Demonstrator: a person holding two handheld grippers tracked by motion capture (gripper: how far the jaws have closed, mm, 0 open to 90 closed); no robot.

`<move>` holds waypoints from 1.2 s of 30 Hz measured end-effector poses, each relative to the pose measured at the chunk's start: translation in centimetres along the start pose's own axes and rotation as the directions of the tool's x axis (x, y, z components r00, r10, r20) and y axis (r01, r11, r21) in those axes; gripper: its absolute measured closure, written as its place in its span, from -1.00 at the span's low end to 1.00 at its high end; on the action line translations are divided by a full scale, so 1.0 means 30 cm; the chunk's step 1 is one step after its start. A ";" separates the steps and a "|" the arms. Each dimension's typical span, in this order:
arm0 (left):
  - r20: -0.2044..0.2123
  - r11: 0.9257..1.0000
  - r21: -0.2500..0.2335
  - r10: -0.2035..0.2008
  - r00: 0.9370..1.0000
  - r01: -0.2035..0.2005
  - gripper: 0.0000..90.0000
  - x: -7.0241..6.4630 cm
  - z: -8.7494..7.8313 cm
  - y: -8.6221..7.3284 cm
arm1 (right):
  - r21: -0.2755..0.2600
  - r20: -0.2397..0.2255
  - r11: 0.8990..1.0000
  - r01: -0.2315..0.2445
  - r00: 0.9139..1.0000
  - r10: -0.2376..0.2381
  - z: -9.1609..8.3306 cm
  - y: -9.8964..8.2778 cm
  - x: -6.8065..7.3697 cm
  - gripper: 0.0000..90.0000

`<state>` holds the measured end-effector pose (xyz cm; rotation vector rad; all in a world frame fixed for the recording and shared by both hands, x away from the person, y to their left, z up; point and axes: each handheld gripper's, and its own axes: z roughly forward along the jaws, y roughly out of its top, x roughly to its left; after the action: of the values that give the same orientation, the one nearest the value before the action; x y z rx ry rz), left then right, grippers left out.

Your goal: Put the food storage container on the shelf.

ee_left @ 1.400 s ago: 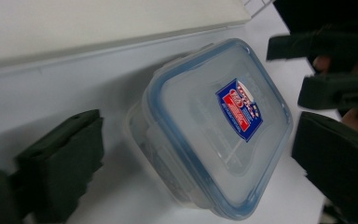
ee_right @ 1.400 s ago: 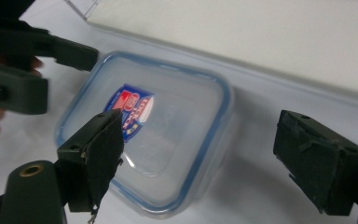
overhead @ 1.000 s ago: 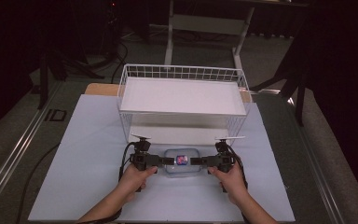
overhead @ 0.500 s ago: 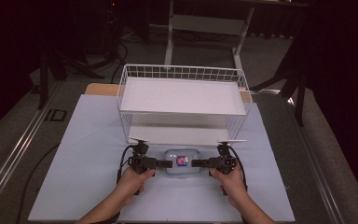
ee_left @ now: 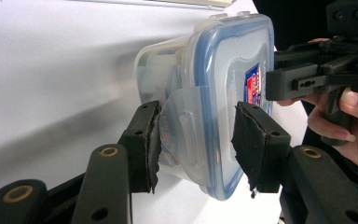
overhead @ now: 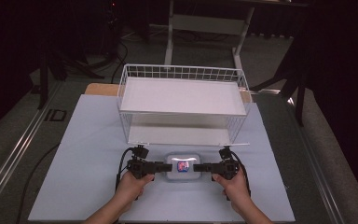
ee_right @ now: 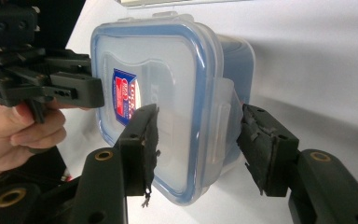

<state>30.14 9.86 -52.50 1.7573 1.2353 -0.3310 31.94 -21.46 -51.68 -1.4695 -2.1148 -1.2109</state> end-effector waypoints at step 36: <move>-0.059 0.984 -0.170 0.049 0.997 -0.058 0.17 0.075 -0.006 0.234 | -0.232 0.025 0.972 0.032 0.999 -0.026 0.039 0.206 -0.010 0.08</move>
<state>37.06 10.92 -50.17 1.6571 1.2155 -0.1416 37.73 -19.98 -49.70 -1.5574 -2.0721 -1.5042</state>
